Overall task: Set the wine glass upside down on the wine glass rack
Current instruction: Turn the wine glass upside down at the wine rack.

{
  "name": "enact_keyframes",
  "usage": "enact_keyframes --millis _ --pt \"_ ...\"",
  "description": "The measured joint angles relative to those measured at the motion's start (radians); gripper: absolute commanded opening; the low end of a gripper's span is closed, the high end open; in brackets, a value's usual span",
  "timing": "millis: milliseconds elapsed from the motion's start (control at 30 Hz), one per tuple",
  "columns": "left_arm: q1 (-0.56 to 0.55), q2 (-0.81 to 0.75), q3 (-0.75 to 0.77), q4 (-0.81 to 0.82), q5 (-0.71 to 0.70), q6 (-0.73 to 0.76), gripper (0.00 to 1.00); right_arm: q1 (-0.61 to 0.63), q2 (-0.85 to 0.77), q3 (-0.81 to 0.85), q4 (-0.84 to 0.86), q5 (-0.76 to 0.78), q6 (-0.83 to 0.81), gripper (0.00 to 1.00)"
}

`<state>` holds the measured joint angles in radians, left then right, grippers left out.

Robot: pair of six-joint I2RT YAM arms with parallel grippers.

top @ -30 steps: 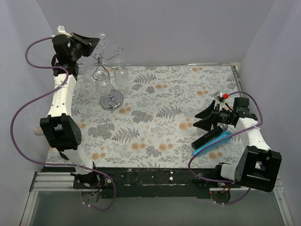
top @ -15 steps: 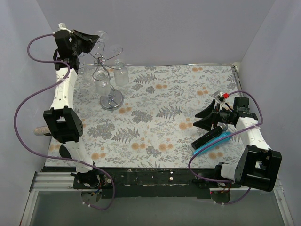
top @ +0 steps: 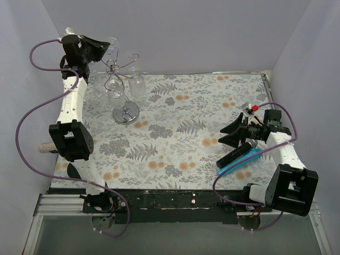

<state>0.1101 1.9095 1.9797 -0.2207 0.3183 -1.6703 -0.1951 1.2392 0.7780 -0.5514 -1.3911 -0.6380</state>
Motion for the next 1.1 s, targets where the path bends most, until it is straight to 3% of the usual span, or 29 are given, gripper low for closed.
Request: enact_keyframes --millis 700,1100 --pt "0.018 -0.058 -0.055 -0.019 -0.023 0.022 0.0 0.0 0.0 0.0 -0.001 0.0 -0.01 0.79" --pt "0.019 -0.062 -0.089 -0.01 -0.024 0.024 0.07 0.0 0.0 0.0 -0.001 0.0 -0.014 0.79"
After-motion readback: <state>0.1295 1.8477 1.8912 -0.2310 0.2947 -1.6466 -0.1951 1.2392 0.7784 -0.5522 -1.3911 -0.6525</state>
